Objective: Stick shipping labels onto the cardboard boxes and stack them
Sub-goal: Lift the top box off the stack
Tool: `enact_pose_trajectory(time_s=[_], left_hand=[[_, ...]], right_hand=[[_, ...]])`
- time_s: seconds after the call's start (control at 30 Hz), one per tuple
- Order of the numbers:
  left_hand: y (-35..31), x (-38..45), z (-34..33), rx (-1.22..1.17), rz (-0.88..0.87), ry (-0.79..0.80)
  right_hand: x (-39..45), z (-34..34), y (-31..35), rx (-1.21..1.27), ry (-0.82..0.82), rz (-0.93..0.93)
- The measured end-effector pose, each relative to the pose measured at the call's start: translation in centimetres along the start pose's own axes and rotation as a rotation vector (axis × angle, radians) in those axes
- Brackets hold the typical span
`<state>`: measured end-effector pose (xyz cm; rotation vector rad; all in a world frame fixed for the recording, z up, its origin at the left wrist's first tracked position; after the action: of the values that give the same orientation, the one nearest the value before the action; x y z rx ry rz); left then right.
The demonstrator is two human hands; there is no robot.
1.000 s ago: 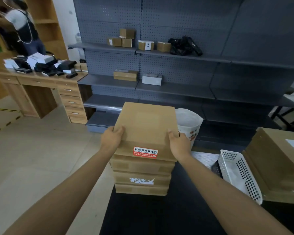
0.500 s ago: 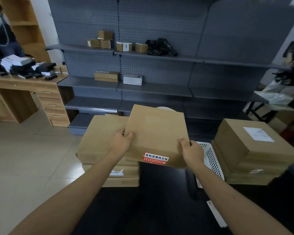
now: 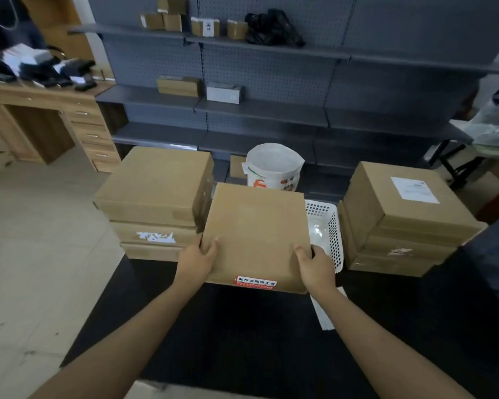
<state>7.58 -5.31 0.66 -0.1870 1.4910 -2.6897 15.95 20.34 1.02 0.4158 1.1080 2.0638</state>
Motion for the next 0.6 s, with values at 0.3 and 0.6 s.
enact_pose_trajectory(time_s=[0.3, 0.6], left_hand=[[8.4, -5.5, -0.9, 0.006, 0.100, 0.069], [13.9, -9.0, -2.2, 0.069, 0.179, 0.215]], right_hand=[[-5.3, -3.4, -7.6, -0.104, 0.123, -0.137], [-8.4, -5.1, -12.5, -0.149, 0.201, -0.239]])
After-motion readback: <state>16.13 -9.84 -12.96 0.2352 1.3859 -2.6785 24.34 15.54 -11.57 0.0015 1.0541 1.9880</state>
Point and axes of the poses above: each hand's wrist, its own x-axis towards the middle knuckle, its own z-axis out of the back of the hand, y = z × x, the point moved 3 cm from there along x, towards the middle knuckle, and after that the axes turned 10 degrees about -y, right-handed, at the moved point
